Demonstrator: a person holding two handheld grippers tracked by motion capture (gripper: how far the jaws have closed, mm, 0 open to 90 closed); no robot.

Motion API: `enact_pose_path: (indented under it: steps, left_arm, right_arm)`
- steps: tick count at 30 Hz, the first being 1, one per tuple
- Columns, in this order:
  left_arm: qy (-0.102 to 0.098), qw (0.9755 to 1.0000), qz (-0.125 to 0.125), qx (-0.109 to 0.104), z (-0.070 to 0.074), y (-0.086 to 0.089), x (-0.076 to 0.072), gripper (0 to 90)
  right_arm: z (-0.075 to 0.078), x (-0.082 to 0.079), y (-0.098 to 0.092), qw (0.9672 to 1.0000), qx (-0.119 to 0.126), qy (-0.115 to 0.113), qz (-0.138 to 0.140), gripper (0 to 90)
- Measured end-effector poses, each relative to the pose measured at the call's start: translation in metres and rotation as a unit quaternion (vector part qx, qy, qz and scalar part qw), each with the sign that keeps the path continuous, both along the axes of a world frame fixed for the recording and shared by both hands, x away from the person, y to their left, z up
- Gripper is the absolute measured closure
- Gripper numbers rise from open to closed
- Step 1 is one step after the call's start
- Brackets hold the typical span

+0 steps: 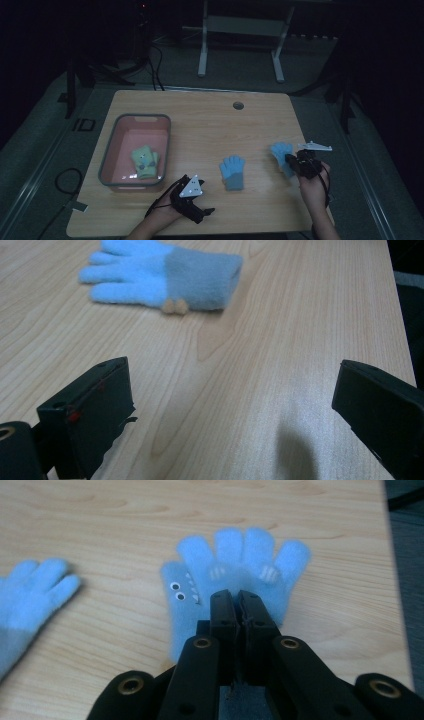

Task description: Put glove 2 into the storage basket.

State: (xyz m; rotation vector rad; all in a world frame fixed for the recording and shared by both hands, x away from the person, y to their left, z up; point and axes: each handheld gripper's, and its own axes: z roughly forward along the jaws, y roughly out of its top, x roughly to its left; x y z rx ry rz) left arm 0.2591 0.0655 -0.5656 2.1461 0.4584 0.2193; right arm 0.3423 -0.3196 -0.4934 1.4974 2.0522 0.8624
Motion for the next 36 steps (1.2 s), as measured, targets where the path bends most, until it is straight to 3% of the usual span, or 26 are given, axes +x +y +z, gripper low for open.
enact_pose_path:
  steps: [6, 10, 13, 15, 18, 24, 31, 36]
  left_arm:
    - [0.003, 1.0, 0.004, -0.001, 0.0, 0.0, 0.001, 3.4]
    - [0.006, 1.0, 0.004, -0.002, 0.0, 0.0, 0.001, 3.5]
    - [0.004, 1.0, 0.004, 0.002, 0.0, -0.001, 0.001, 3.4]
    - [0.005, 1.0, 0.003, 0.003, 0.0, -0.001, 0.001, 3.4]
    - [0.005, 1.0, 0.002, 0.003, 0.0, -0.001, 0.0, 3.4]
    - [0.004, 1.0, 0.001, 0.006, 0.0, -0.001, 0.0, 3.4]
    - [0.003, 1.0, 0.0, 0.009, 0.0, -0.001, 0.001, 3.4]
    - [0.002, 0.9999, -0.001, 0.01, 0.0, -0.001, 0.001, 3.4]
  right_arm:
    - [0.001, -0.013, 0.01, 0.9984, 0.015, -0.01, -0.053, 86.5]
    - [-0.007, -0.021, 0.019, 0.9966, 0.004, -0.025, -0.078, 86.4]
    - [-0.019, -0.025, 0.026, 0.9962, 0.001, -0.02, -0.085, 86.4]
    - [-0.027, -0.027, 0.026, 0.9957, 0.017, -0.01, -0.091, 86.4]
    - [-0.038, -0.028, 0.027, 0.995, 0.02, -0.002, -0.098, 86.1]
    - [-0.053, -0.024, 0.025, 0.9955, 0.026, 0.021, -0.089, 77.3]
    - [-0.045, -0.024, 0.021, 0.9969, 0.019, 0.021, -0.073, 71.3]
    - [-0.033, -0.023, 0.02, 0.9988, 0.014, 0.014, -0.044, 68.6]
